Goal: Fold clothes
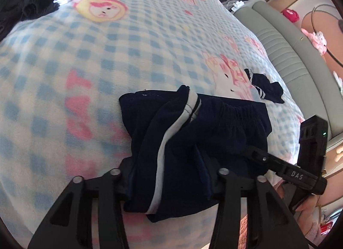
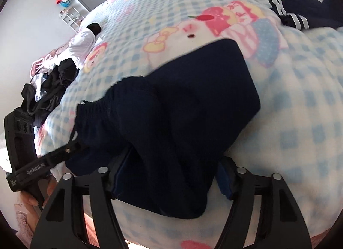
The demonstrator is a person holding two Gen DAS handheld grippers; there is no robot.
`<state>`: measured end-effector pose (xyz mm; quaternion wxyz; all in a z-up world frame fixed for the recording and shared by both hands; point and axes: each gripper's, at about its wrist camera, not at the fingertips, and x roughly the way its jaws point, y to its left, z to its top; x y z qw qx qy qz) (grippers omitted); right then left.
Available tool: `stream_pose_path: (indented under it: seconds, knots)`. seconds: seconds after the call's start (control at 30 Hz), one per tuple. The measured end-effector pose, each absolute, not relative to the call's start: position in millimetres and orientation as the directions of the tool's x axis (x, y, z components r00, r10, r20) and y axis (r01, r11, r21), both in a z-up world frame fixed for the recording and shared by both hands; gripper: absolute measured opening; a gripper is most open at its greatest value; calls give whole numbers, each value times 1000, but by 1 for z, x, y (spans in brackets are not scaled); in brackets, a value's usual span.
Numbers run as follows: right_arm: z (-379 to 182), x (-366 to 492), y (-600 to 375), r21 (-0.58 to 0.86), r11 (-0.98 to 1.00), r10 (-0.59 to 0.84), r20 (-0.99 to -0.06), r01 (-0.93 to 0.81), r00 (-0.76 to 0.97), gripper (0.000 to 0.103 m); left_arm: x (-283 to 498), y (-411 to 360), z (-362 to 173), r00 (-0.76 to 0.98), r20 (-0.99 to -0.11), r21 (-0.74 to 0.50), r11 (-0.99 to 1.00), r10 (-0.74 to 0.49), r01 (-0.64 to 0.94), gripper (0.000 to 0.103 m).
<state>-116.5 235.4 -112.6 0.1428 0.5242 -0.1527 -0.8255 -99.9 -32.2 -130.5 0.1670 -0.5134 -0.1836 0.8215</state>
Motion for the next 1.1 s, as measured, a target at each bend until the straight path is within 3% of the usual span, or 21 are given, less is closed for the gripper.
stream_pose_path:
  seconds: [0.07, 0.1, 0.23, 0.4, 0.6, 0.9, 0.93, 1.0, 1.03, 1.07, 1.1]
  knots:
    - [-101, -117, 232, 415, -905, -412, -797, 95, -442, 39, -99, -24, -117, -439, -789, -433, -896, 431, -102, 21]
    - [-97, -117, 231, 403, -909, -405, -799, 104, -445, 31, -98, -19, -108, -450, -785, -425, -899, 426, -109, 20]
    - [-70, -109, 247, 431, -893, -434, -755, 127, -491, 22, -100, 6, -65, -482, -746, -418, -886, 460, -199, 19]
    - [-33, -102, 303, 441, -895, -396, -710, 70, -582, 22, -115, 62, -30, -494, -686, -429, -845, 535, -319, 19]
    - [-13, -98, 393, 415, -908, -294, -720, -51, -629, 22, -152, 147, -32, -435, -640, -510, -773, 634, -377, 19]
    - [43, -167, 523, 346, -926, -137, -683, -152, -718, 23, -235, 270, -7, -466, -581, -515, -745, 667, -424, 19]
    - [40, -180, 534, 335, -929, -128, -689, -157, -713, 25, -246, 278, -11, -473, -574, -529, -744, 668, -408, 20]
    - [24, -209, 551, 288, -942, -91, -714, -173, -694, 40, -270, 293, -32, -485, -589, -537, -762, 646, -362, 23]
    - [8, -223, 561, 259, -945, -61, -737, -198, -673, 45, -283, 300, -50, -466, -628, -529, -781, 624, -332, 27]
    - [-12, -235, 570, 243, -941, -41, -770, -234, -637, 49, -296, 308, -70, -432, -677, -516, -803, 596, -300, 38]
    - [-33, -243, 582, 251, -927, -40, -805, -280, -592, 49, -308, 315, -90, -378, -728, -508, -820, 572, -263, 43]
